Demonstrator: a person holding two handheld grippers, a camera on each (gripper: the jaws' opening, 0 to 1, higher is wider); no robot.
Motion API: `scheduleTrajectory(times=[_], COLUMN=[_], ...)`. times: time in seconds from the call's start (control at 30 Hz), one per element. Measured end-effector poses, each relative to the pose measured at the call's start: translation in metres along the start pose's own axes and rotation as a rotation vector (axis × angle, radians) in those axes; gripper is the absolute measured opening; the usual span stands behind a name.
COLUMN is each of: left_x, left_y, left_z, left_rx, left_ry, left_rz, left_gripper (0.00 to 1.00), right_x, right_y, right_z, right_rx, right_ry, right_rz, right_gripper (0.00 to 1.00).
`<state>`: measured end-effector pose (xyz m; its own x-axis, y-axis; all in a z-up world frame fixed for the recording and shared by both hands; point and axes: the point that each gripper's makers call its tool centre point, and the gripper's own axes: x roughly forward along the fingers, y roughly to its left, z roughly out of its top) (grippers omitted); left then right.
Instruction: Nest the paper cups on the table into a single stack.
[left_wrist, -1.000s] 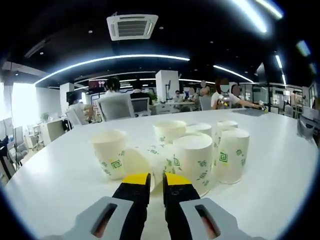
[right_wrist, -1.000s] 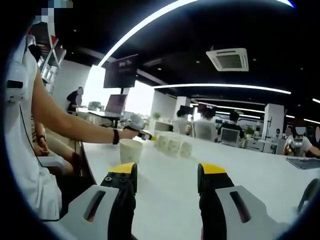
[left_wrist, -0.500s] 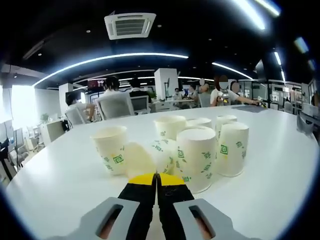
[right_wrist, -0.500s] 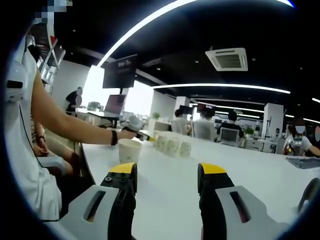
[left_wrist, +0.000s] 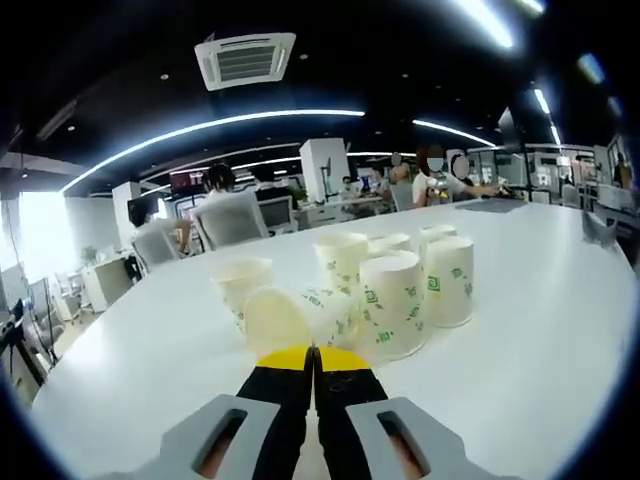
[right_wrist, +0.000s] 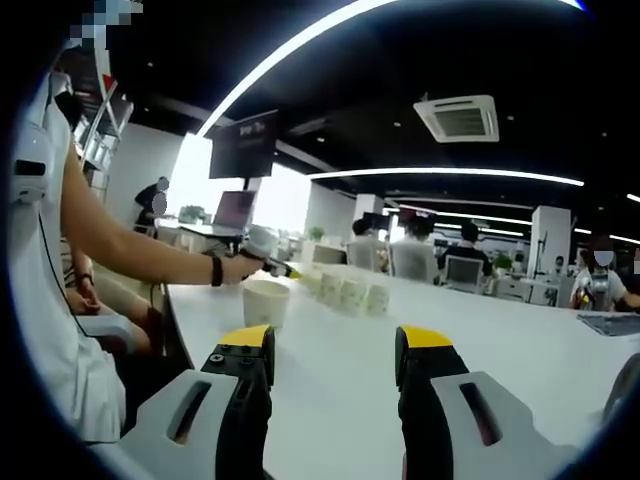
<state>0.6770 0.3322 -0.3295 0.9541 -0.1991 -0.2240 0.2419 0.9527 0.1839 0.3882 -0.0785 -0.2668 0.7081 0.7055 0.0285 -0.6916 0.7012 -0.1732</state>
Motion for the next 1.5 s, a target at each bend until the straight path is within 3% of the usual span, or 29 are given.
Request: scheduleTrajectory(times=[0.4, 0.63, 0.7, 0.93, 1.2, 1.3, 1.37, 1.4, 1.5], left_x=[-0.044, -0.063, -0.073, -0.096, -0.11, -0.111, -0.113, -0.114, -0.113], left_y=[0.015, 0.0, -0.014, -0.052, -0.073, -0.076, -0.078, -0.079, -0.086], left_z=[0.003, 0.013, 0.018, 0.027, 0.036, 0.034, 0.024, 0.02, 0.023], left_rx=[0.064, 0.108, 0.145, 0.268, 0.427, 0.528, 0.625, 0.641, 0.659], left_ry=[-0.013, -0.022, -0.024, 0.002, 0.036, 0.074, 0.14, 0.18, 0.18], left_rz=[-0.048, -0.174, -0.233, -0.323, -0.386, -0.399, -0.427, -0.441, -0.454], left_gripper=[0.0, 0.0, 0.0, 0.0, 0.0, 0.0, 0.0, 0.0, 0.0], right_x=[0.003, 0.007, 0.007, 0.009, 0.007, 0.006, 0.006, 0.006, 0.007], right_y=[0.01, 0.019, 0.021, 0.025, 0.022, 0.02, 0.019, 0.019, 0.021], right_z=[0.002, 0.004, 0.004, 0.004, 0.005, 0.006, 0.005, 0.004, 0.004], right_rx=[-0.004, -0.008, -0.011, -0.011, -0.014, -0.015, -0.014, -0.013, -0.007], right_ry=[-0.008, -0.012, -0.012, -0.011, -0.014, -0.017, -0.016, -0.015, -0.017], right_rz=[0.015, 0.026, 0.03, 0.034, 0.028, 0.024, 0.023, 0.023, 0.029], right_gripper=[0.51, 0.51, 0.51, 0.51, 0.51, 0.51, 0.51, 0.51, 0.51])
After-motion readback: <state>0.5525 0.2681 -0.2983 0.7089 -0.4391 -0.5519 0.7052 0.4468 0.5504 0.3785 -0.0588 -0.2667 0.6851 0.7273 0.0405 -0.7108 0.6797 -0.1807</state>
